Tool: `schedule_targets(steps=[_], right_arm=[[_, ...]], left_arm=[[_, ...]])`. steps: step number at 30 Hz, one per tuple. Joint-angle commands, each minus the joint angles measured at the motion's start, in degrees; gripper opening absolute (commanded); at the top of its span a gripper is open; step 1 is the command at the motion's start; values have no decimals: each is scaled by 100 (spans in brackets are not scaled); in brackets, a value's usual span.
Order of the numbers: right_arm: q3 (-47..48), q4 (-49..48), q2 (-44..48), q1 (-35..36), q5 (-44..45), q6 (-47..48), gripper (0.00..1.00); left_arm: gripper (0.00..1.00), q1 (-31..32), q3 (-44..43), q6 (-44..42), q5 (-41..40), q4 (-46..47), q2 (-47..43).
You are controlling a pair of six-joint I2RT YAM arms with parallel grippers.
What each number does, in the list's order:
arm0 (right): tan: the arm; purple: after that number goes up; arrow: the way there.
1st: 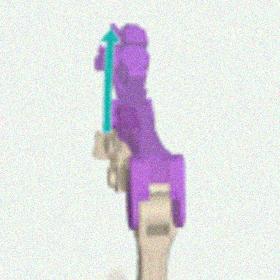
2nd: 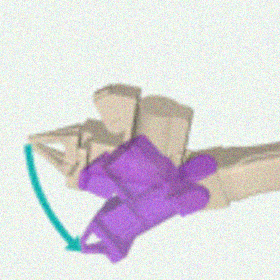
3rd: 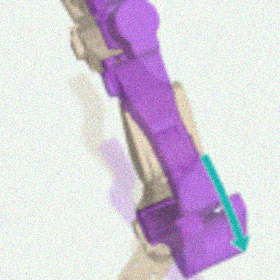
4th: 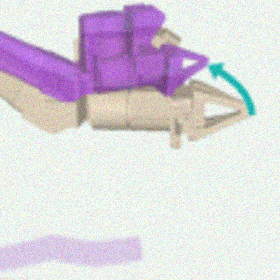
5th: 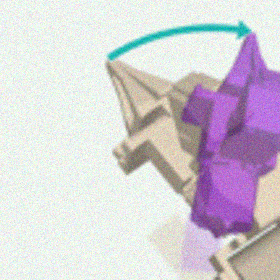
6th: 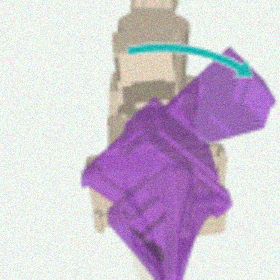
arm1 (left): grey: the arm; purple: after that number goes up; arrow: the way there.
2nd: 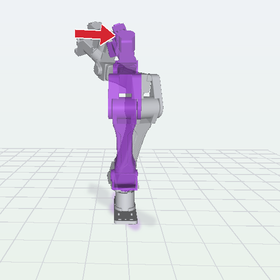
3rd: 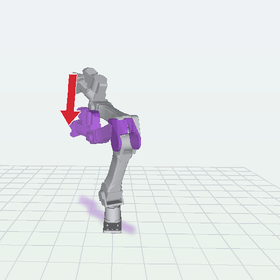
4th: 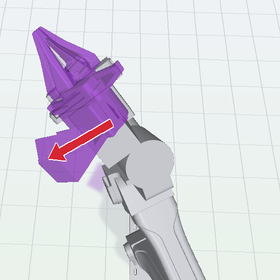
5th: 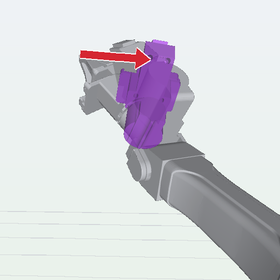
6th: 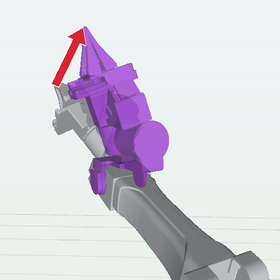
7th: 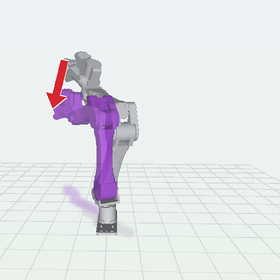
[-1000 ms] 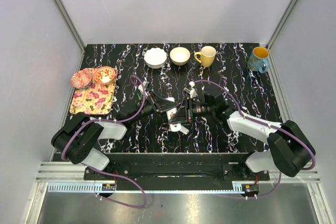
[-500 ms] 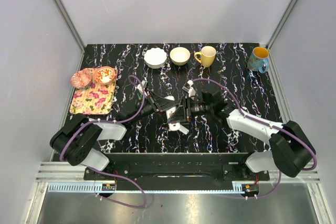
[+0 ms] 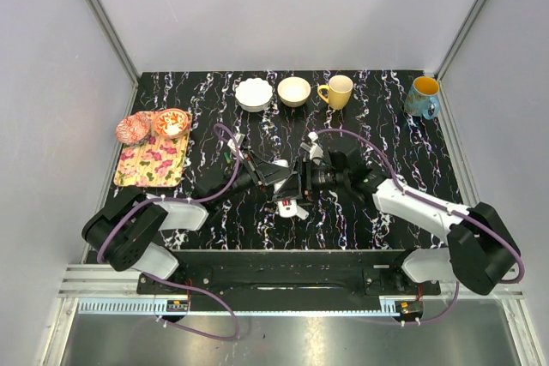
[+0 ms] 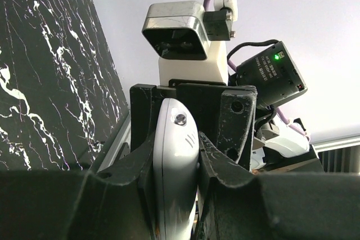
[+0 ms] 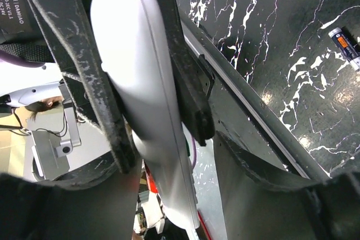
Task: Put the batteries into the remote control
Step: Load the battery into the remote control.
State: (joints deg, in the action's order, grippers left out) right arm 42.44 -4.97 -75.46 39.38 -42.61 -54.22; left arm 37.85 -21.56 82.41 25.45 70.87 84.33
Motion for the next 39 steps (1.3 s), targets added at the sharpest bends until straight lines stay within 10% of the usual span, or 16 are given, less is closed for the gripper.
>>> schedule_targets(steps=[1, 39], right_arm=[[300, 128, 391, 9, 95, 69, 60], [160, 348, 576, -246, 156, 271, 47]], left_arm=[[0, -14, 20, 3, 65, 1983, -163], [0, -207, 29, 82, 109, 1886, -427]])
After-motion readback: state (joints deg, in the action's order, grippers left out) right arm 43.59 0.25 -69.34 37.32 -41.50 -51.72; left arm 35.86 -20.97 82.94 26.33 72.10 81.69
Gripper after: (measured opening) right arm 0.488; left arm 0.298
